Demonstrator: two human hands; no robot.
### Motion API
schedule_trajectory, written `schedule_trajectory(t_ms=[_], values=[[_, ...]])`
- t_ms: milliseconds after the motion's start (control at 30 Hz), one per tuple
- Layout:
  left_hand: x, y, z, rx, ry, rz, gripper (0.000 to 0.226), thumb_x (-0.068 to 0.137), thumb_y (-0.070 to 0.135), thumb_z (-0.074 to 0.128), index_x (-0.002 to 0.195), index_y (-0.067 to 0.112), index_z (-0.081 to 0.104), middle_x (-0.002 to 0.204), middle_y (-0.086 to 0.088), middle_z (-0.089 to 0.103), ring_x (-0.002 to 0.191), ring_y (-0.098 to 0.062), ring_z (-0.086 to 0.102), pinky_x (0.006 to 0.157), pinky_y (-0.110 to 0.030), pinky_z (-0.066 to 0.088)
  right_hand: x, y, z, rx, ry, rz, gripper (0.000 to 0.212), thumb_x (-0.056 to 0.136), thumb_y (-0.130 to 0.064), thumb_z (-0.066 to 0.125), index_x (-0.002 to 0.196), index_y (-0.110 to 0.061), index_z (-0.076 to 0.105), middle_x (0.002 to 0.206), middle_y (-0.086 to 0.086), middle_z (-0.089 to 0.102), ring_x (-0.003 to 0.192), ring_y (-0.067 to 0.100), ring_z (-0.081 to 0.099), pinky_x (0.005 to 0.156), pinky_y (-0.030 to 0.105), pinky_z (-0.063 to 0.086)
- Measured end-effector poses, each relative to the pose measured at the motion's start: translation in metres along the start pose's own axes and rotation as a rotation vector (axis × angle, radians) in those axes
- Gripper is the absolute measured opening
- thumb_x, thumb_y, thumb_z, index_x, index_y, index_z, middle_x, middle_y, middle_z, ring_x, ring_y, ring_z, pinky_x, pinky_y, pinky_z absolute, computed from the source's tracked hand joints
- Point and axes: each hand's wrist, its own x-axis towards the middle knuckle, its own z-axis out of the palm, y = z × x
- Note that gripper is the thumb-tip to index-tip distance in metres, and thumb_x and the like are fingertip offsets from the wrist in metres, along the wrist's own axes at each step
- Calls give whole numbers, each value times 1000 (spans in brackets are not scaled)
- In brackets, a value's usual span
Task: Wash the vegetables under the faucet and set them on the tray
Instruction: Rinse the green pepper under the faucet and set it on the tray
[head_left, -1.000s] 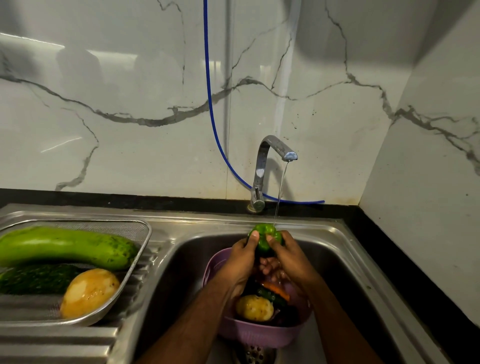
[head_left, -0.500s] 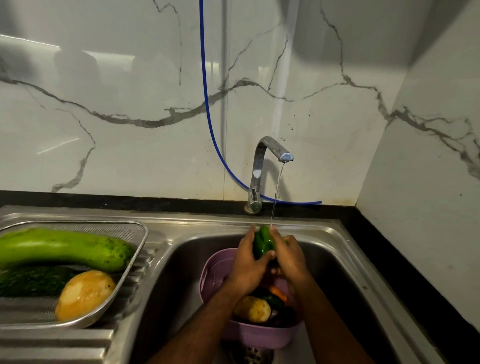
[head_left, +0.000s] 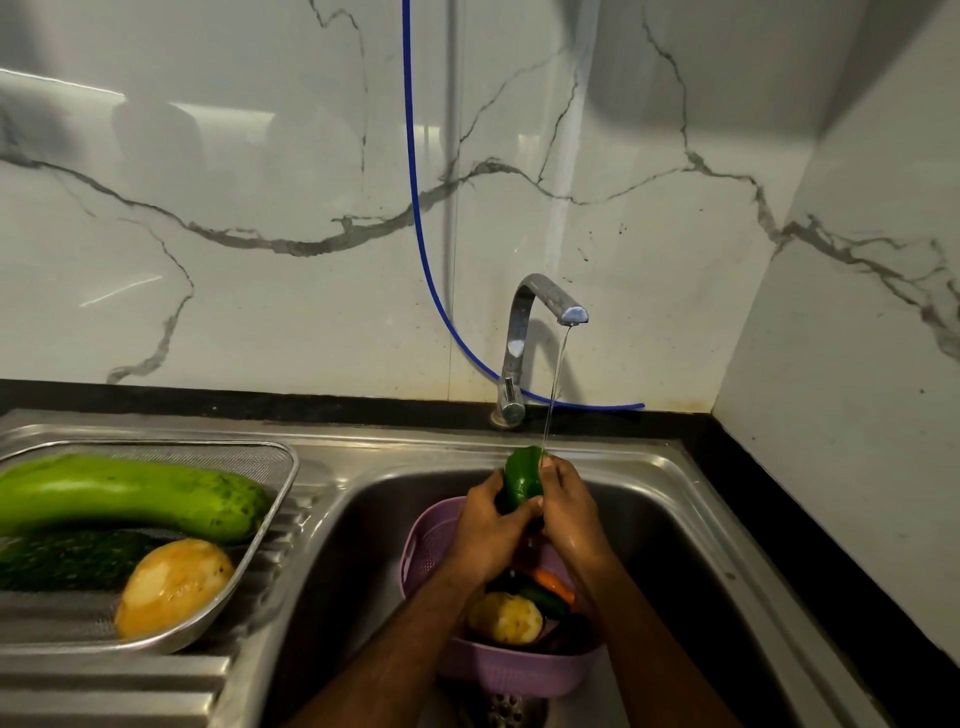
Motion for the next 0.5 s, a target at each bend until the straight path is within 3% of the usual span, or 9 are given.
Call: schedule_trajectory(t_ms=[100,200,267,367,433,500], values=[[-2,-4,2,50,-39,26,45,91,11,69,133,23,60,117,5,71,109,-8,67,98,-34,55,-1,3,-1,-81,61,-68,26,101,-50,55,119,-32,58,112,-3,67,105,15,65,101,44,55],[-5,-6,2,33,-89,49,61,89,3,69,142,25,51,126,9,66,115,-5,63,99,-26,53,2,0,1,-42,148,-21,29,102,-51,53,120,-29,57,111,1,64,104,19,65,98,48,57],[-6,-7,2,37,-104,64,72,88,-2,68,149,23,41,138,8,57,124,-4,56,103,-26,50,3,-6,1,50,168,43,30,105,-48,48,124,-28,59,118,6,63,107,23,63,98,50,56],[-5,-11,-4,61,-81,89,76,87,-7,65,151,25,39,153,7,44,140,-10,42,112,-32,44,-1,-11,-3,335,84,201,20,104,-40,54,110,-28,68,120,15,66,107,30,65,96,54,57],[-6,-13,-9,127,-82,125,77,86,-10,63,147,32,41,156,10,38,144,-4,33,113,-20,38,-5,-14,-7,489,-29,323,18,102,-36,57,106,-25,69,113,18,67,104,34,64,88,52,58],[-6,-12,-12,211,-91,178,78,85,-13,62,141,36,42,157,12,35,144,1,27,109,-7,30,-4,-11,-9,469,-79,313,16,104,-35,55,108,-27,68,116,15,64,105,32,61,82,50,58]])
